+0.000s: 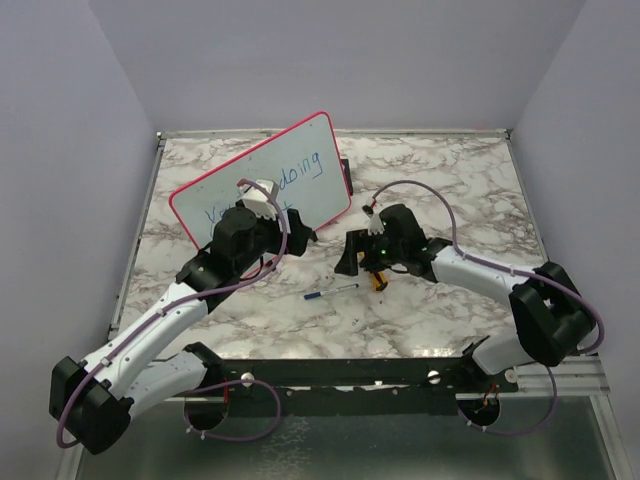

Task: Write a sentence on the whiteboard
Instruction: Place the whiteboard marker at the center of the board, then reset both arms

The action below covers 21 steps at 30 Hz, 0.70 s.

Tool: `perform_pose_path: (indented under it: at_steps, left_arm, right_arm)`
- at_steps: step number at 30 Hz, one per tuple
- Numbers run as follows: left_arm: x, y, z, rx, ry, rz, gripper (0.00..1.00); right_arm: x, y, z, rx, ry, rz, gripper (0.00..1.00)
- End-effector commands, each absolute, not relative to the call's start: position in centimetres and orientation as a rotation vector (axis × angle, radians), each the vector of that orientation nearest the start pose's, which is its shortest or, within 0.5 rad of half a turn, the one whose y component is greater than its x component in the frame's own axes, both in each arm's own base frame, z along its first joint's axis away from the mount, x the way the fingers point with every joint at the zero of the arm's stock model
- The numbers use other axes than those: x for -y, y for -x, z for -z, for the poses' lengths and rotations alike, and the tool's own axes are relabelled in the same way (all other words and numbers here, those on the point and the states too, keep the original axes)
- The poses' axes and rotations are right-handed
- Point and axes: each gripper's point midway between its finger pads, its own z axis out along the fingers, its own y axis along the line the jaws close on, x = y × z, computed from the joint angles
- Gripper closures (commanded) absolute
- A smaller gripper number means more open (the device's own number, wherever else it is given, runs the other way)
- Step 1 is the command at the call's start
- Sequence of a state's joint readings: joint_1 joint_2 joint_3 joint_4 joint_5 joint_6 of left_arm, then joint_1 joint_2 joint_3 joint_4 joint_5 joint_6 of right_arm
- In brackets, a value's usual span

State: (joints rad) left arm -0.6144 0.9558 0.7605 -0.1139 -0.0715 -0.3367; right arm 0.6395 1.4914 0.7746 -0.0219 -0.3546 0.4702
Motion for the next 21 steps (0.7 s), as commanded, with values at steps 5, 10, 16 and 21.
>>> perform_pose_path:
  at_steps: [5,10,16,21]
  left_arm:
    - [18.0,-29.4,-25.3,-1.839,-0.091,0.534,0.01]
    - [15.8,-29.5,-29.9,-1.712,-0.063,0.454,0.01]
    - [11.6,-31.1,-33.1,-1.704,0.031,0.23,0.01]
    - [7.6,-32.0,-36.2,-1.632,0.145,0.154,0.01]
  right_arm:
    - [-22.4,-29.4,-10.5,-2.356,0.244,-0.56,0.06]
    - [-16.0,-31.9,-13.9,-2.236,-0.014,-0.378,0.01]
    - [-9.3,-32.4,-20.5,-2.008,-0.134,-0.153,0.0]
    - [-6.0,-31.1,-27.3,-1.769,-0.173,-0.065,0.0]
